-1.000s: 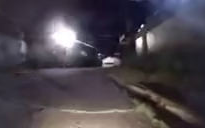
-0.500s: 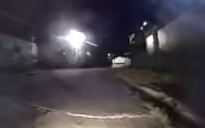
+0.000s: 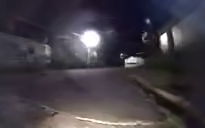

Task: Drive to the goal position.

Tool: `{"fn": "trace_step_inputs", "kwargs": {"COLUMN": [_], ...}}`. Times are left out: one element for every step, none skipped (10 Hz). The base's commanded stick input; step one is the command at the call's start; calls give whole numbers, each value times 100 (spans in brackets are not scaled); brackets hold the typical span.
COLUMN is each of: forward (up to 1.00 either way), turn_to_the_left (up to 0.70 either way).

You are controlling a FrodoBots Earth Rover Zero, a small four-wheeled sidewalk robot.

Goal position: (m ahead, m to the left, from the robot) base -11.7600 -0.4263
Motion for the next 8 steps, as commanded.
{"fn": "trace_step_inputs", "kwargs": {"forward": [30,30,30,30,30,30,30,30], "turn_to_the_left": [60,60,60,60,60,60,60,60]}}
